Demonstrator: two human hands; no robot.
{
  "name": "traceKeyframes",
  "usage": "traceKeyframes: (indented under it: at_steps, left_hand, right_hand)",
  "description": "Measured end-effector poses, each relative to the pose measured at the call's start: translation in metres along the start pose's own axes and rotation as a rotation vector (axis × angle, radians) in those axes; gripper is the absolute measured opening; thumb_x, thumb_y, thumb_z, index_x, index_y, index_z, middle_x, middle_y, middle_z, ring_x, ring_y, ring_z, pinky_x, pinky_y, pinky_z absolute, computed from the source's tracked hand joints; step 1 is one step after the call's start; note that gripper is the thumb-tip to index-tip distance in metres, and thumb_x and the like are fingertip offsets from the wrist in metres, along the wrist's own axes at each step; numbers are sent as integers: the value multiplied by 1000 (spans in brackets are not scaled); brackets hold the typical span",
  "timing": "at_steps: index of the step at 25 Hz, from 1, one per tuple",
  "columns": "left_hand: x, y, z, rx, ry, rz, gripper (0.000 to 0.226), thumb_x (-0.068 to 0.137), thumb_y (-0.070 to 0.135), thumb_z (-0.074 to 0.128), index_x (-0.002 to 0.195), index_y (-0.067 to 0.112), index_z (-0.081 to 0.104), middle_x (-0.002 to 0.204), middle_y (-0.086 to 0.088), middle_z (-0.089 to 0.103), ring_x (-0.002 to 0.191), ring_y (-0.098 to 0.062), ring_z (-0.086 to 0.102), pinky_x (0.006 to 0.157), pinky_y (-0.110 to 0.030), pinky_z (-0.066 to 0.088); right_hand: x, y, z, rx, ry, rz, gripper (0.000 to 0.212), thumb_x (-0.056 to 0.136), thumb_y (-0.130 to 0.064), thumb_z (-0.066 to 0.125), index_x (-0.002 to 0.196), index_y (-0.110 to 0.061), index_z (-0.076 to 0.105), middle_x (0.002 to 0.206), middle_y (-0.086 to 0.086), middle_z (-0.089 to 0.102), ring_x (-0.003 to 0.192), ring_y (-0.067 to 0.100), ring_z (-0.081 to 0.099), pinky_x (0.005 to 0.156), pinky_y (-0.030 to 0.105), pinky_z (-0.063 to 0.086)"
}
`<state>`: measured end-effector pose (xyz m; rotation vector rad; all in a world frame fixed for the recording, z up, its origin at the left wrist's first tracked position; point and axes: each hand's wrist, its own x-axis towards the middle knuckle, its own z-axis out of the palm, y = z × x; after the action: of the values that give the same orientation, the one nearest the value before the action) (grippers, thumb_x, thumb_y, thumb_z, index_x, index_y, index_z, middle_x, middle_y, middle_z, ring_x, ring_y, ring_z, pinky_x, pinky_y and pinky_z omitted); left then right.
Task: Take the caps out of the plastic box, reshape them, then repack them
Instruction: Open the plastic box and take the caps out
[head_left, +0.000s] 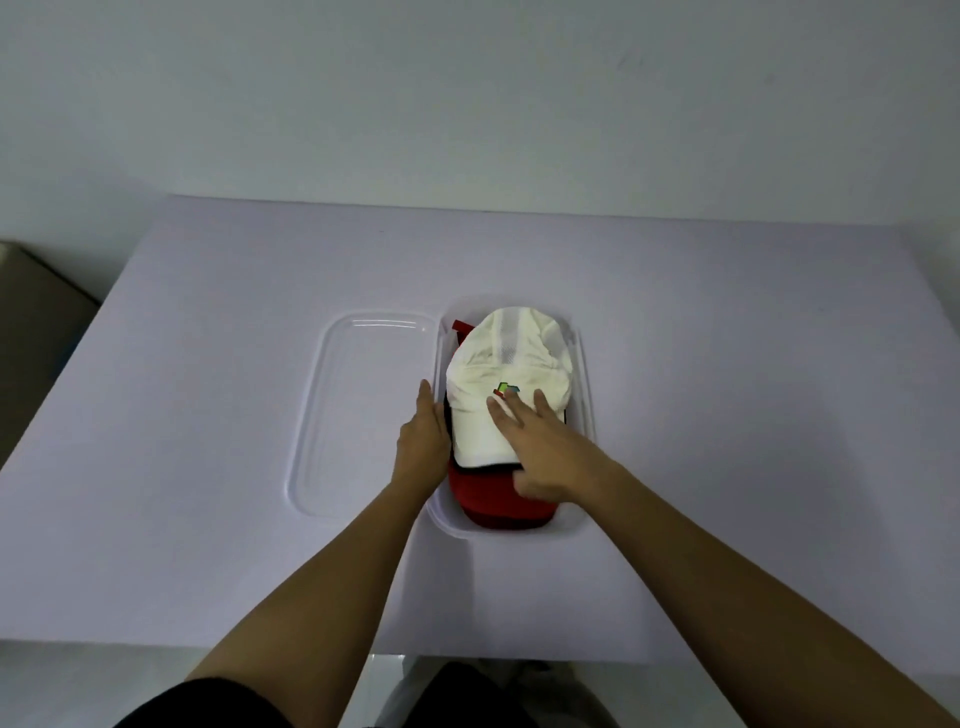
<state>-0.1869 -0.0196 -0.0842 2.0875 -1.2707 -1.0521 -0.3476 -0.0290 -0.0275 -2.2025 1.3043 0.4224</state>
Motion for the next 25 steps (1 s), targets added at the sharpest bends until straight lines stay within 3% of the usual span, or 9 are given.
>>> traceKeyframes:
  at_steps: [2, 5, 7, 10, 15, 17, 19, 22, 25]
  left_hand:
    - [-1, 0, 0, -19, -1, 1, 51, 103, 29, 24, 151, 17, 12, 122, -28, 57, 108, -43, 55, 91, -41, 42]
    - [-4, 1, -1, -25, -9, 14, 51, 103, 28, 24, 152, 17, 12, 123, -30, 56, 109, -44, 55, 87, -38, 40]
    - [-2, 0, 0, -39, 1, 11, 52, 103, 28, 25, 152, 18, 11, 122, -29, 57, 107, -43, 55, 88, -39, 40]
    - [1, -2, 4, -18, 0, 14, 52, 103, 29, 24, 152, 17, 11, 128, -27, 55, 113, -43, 54, 96, -42, 40]
    - [10, -11, 5, 42, -15, 2, 52, 103, 28, 25, 152, 18, 8, 133, -21, 55, 116, -39, 55, 100, -42, 40]
    - [12, -15, 5, 48, -9, 0, 52, 103, 26, 26, 151, 19, 8, 133, -21, 55, 114, -37, 57, 99, -43, 41]
    - [12, -19, 5, 54, -6, -3, 52, 103, 25, 28, 151, 21, 8, 133, -21, 55, 113, -37, 58, 100, -45, 43]
    - [15, -19, 8, 67, 16, -5, 52, 103, 24, 29, 151, 21, 10, 132, -20, 56, 112, -36, 59, 100, -45, 44]
    - [13, -15, 12, 44, 37, 6, 52, 103, 26, 28, 151, 18, 12, 136, -17, 54, 118, -36, 56, 105, -46, 41]
  right_hand:
    - [-11, -2, -11, 30, 225, -32, 75, 89, -1, 41, 150, -16, 0, 160, 5, -1, 145, 36, 0, 111, 47, 30]
    - [-32, 11, -29, 85, 731, -144, 77, 76, 18, 44, 146, -8, 24, 155, 15, 21, 141, 44, 19, 103, 46, 42]
    - [-43, 31, -42, 60, 1034, -189, 71, 75, 18, 42, 142, -4, 32, 151, 19, 30, 139, 44, 23, 110, 33, 30]
    - [-48, 77, -56, 19, 1176, -124, 64, 79, 8, 29, 141, -5, 35, 150, 17, 29, 141, 38, 20, 108, 23, 29]
    - [-29, 165, -3, 11, 936, 72, 83, 68, 29, 40, 142, -8, 35, 153, 15, 26, 140, 41, 20, 92, 42, 46]
    - [-21, 189, 24, -29, 787, 73, 89, 61, 33, 43, 141, -7, 37, 150, 20, 32, 135, 48, 27, 88, 54, 51]
    - [-10, 209, 41, -103, 638, 27, 98, 54, 34, 53, 140, -9, 33, 145, 25, 38, 128, 55, 34, 79, 56, 54]
    - [20, 237, 39, -69, 434, -21, 104, 55, 23, 70, 143, -10, 24, 148, 27, 28, 131, 57, 25, 92, 64, 41]
    - [51, 251, 14, -33, 359, 75, 93, 74, 16, 61, 148, -11, 12, 157, 17, 2, 142, 48, 1, 107, 60, 28]
